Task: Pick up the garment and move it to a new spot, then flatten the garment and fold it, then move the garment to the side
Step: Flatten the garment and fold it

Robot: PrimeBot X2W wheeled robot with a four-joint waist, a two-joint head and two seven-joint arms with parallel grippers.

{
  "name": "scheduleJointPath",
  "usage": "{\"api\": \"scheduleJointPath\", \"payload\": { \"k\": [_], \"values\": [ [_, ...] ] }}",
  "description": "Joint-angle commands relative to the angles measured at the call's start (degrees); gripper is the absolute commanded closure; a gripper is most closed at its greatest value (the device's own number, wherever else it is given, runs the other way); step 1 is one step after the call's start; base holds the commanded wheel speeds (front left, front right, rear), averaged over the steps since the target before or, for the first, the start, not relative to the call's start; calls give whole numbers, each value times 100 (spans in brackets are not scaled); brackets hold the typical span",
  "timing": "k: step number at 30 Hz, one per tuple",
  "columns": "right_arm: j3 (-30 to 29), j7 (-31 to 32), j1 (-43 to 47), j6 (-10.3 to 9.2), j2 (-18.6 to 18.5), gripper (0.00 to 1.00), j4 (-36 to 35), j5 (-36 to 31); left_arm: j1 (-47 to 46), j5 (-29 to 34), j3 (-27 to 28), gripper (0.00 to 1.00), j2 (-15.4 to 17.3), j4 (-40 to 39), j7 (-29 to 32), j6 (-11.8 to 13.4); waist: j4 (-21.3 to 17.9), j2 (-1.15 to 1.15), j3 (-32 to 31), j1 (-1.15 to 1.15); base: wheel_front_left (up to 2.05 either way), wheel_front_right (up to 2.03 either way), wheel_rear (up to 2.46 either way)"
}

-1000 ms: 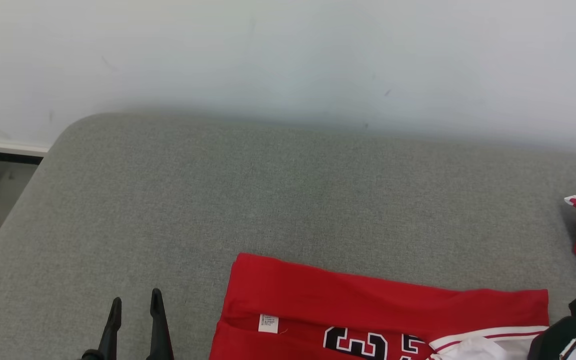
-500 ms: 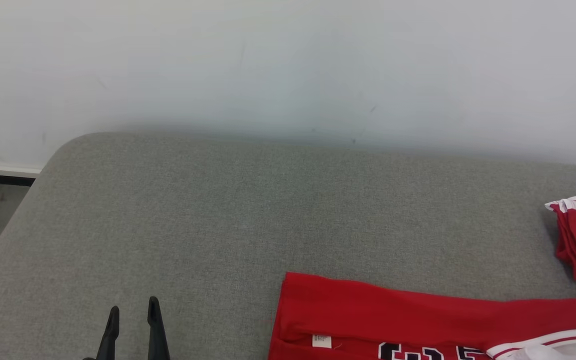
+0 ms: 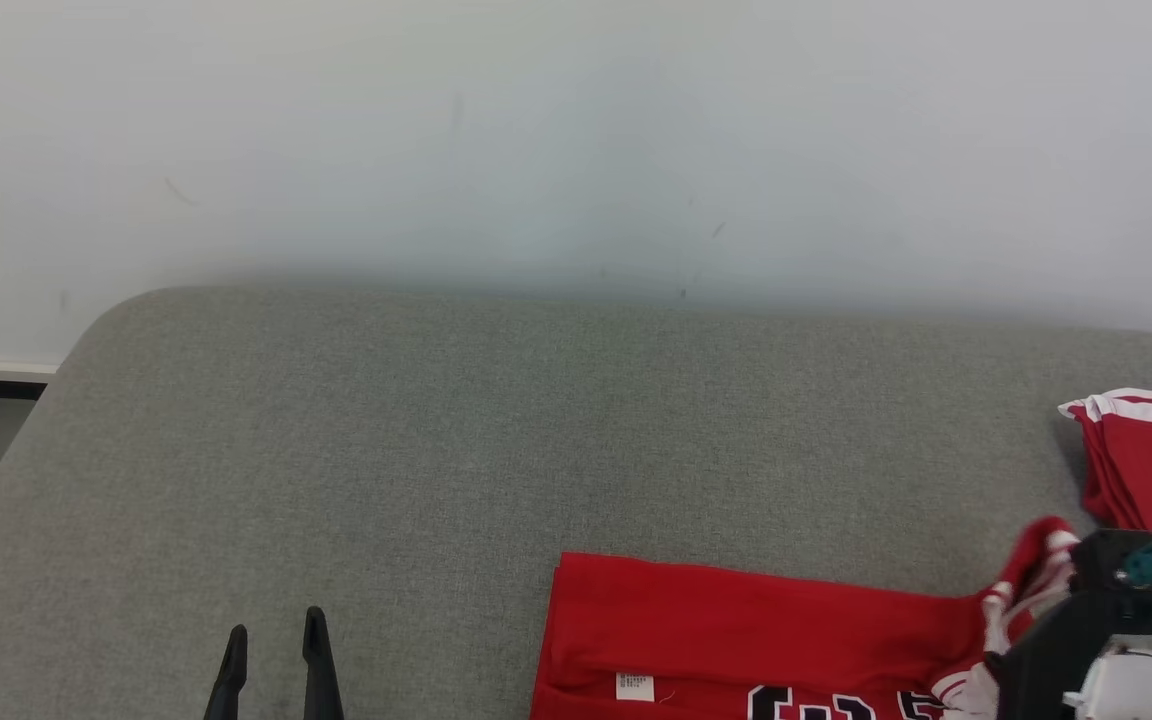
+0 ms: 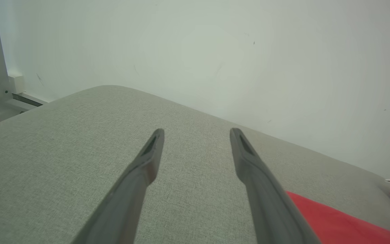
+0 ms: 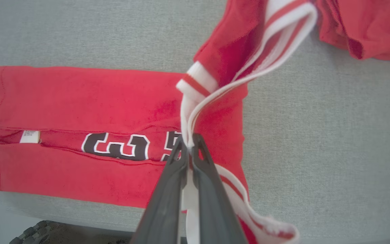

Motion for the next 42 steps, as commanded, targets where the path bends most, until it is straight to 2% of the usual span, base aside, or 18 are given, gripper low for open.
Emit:
{"api": "scheduleJointPath", "payload": {
  "k": [1,5,10,16,26,36,42],
  "values": [
    [277,66,44,-14,-29,100,-107,94,-57,53,-7,0,6,45,-38,-8,7,0,-2,1,0,0,0],
    [1087,99,-147,-14,-96,100,-6,360,-117,40,-18,0,-35,124,-59,-53,56,0,9,1,0,0,0],
    [1693,-259,-502,-14,39,100,694,497,-199,96,-41,0,-23,232,-69,-132,195,0,26,1,0,0,0],
    [2016,-894,-969,-14,164,100,1668,659,-256,179,-87,0,-1,344,-74,-204,457,0,33,1,0,0,0],
    [2620,-1858,-1567,-14,166,100,3045,1241,-186,245,-181,0,-34,384,-79,-157,784,0,-1,1,0,0,0],
    [3041,-2430,-2030,-14,168,100,4037,1607,-93,222,-240,0,10,346,-57,-146,961,0,-32,1,0,0,0],
    [3569,-2776,-2357,-14,168,100,4611,2103,-88,182,-277,0,26,334,-43,-127,1031,0,-39,1,0,0,0]
  ]
}}
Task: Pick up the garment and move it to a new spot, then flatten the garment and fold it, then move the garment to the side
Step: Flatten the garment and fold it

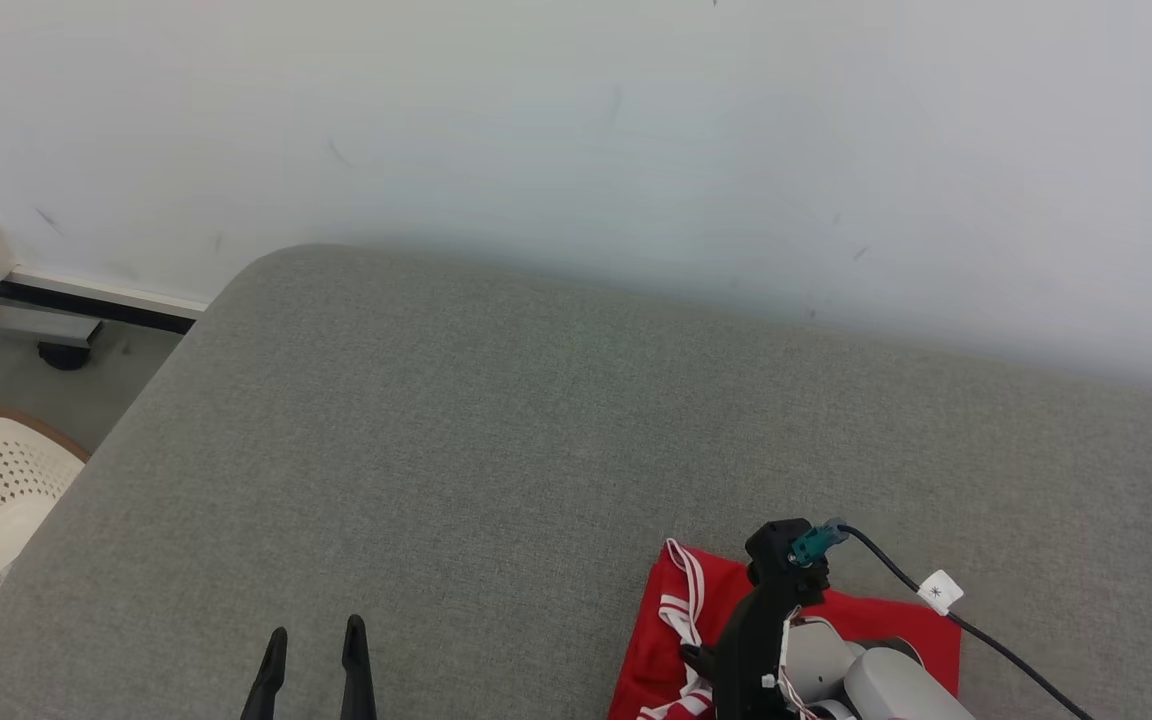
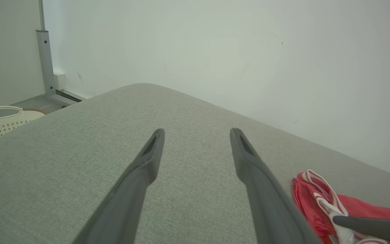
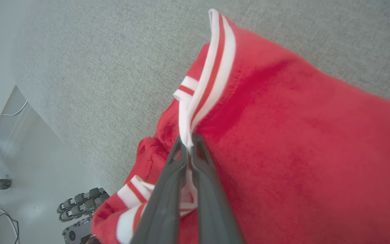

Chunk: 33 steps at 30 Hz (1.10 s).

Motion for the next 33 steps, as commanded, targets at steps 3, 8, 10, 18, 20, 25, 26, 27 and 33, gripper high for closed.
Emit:
{"api": "scheduleJointPath", "payload": {
  "k": [3,8,10,18,20,25,26,27,33],
  "values": [
    [150,-156,-121,-14,10,100,217,157,-1,-35,-23,0,2,2,-4,25,29,0,28,0,0,0,0],
    [290,-410,-245,-14,14,0,482,427,-28,17,-21,0,50,24,-7,62,37,0,46,0,0,0,0],
    [417,-453,-258,-14,15,0,481,684,-17,14,-9,0,58,25,-10,81,14,0,36,0,0,0,0],
    [242,-1454,-452,-14,5,0,182,1249,69,-17,80,0,88,-27,-28,134,-314,0,-118,0,0,0,0],
    [6,-1729,-403,-14,6,0,37,1055,94,-20,103,0,79,-40,-33,148,-414,0,-156,0,0,0,0],
    [-455,-2140,20,-14,-83,0,-450,389,159,-82,134,0,58,-31,-37,101,-627,0,-221,0,0,0,0],
    [-568,-2219,149,-14,-158,0,-608,167,172,-104,141,0,53,-15,-38,94,-686,0,-235,0,0,0,0],
    [-677,-2300,303,-14,-193,0,-807,-13,176,-126,142,0,39,1,-39,74,-732,0,-245,0,0,0,0],
    [-1495,-3027,1344,-14,-284,0,-2009,-1541,201,5,256,0,50,-37,-41,-43,-1121,0,-292,0,0,0,0]
  ]
}}
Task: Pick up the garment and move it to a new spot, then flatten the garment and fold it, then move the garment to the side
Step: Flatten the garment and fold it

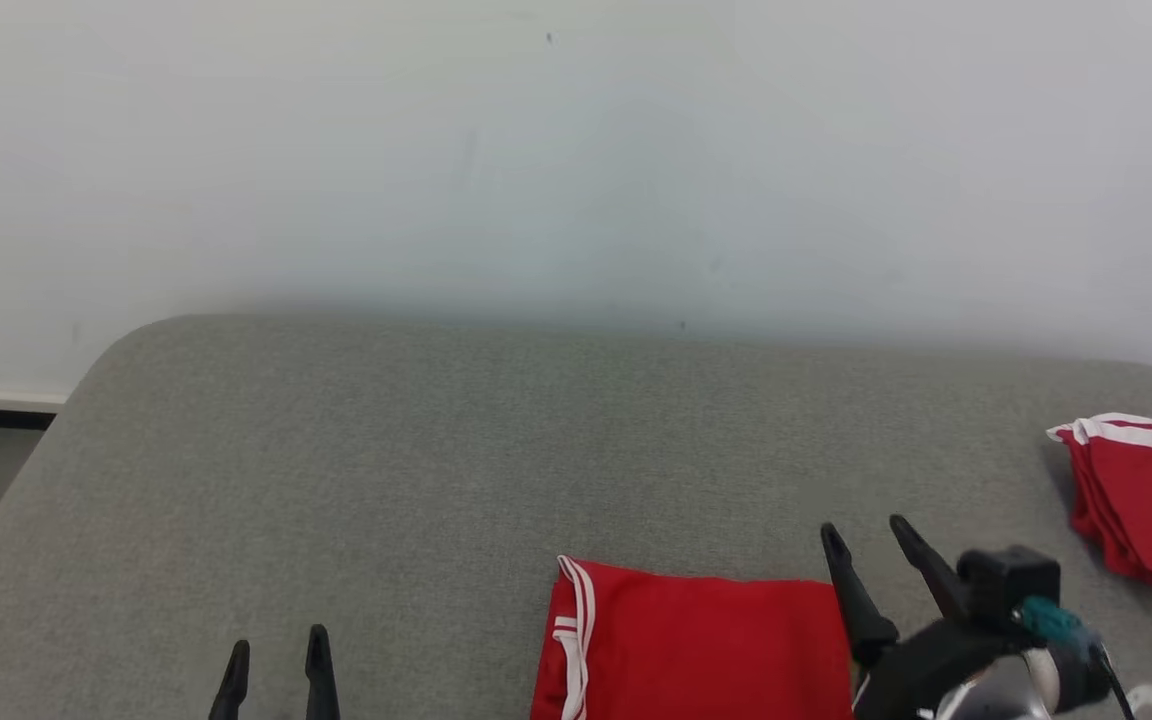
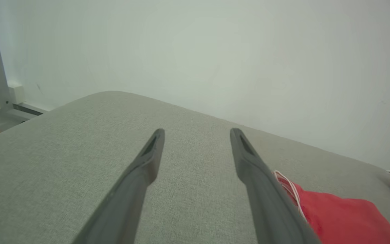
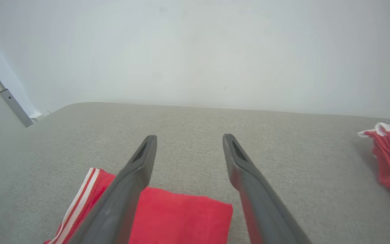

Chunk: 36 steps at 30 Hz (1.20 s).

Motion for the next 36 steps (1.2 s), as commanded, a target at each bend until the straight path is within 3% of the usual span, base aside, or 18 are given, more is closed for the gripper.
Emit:
{"api": "scheduleJointPath", "payload": {
  "k": [1,8,14,36],
  "values": [
    [-124,-112,337,-12,92,0,-208,-214,63,81,55,0,-3,-49,-15,-45,-263,0,-59,0,0,0,0],
    [-703,-646,1239,-12,323,0,-1156,-692,202,432,408,0,-94,-318,-18,-426,-655,0,-86,0,0,0,0],
    [-1060,-857,1706,-12,349,0,-1375,-735,376,758,684,0,-238,-234,-19,-858,-790,0,-95,0,0,0,0],
    [-1007,-940,1629,-13,348,0,-1045,-495,242,1112,1004,0,-478,215,-20,-1117,-722,0,-87,0,0,0,0]
  ]
}}
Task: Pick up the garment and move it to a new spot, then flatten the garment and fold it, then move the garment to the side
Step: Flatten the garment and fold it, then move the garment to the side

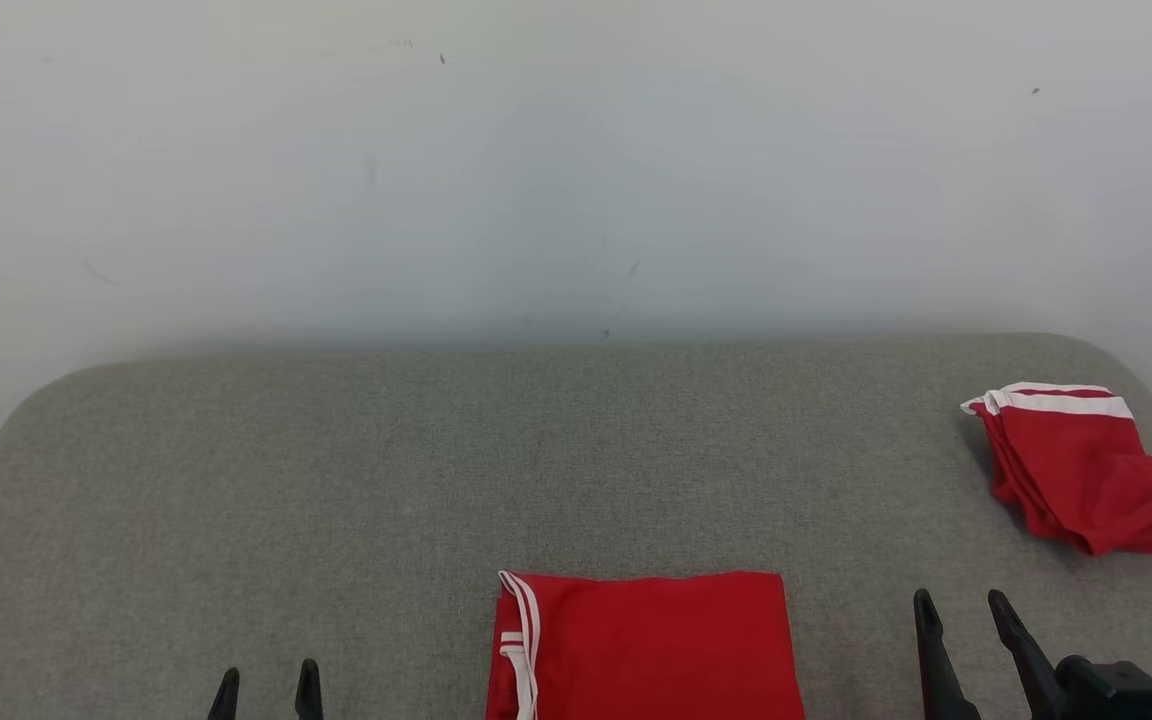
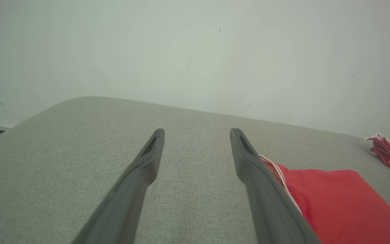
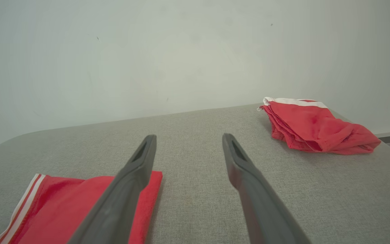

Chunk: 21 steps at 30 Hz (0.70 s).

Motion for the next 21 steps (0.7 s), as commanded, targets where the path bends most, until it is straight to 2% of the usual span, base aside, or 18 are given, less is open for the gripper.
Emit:
{"api": "scheduleJointPath", "payload": {
  "k": [1,10,12,15,21],
  "values": [
    [-8,-6,-8,-13,7,0,14,3,-34,23,21,0,-13,25,-19,-22,9,0,0,0,0,0,0],
    [38,115,-57,-13,6,0,63,82,-112,67,17,0,-34,151,-19,-36,63,0,11,0,0,0,0],
    [110,294,-76,-13,6,0,111,325,-133,15,6,0,-35,188,-19,-45,81,0,12,0,0,0,0],
    [165,1057,-155,-13,5,0,206,605,-168,-15,-18,0,-37,233,-19,-62,103,0,9,0,0,0,0],
    [95,3190,-657,-13,5,0,224,534,-254,-42,-77,0,-37,346,-19,-74,168,0,37,0,0,0,0]
  ]
}}
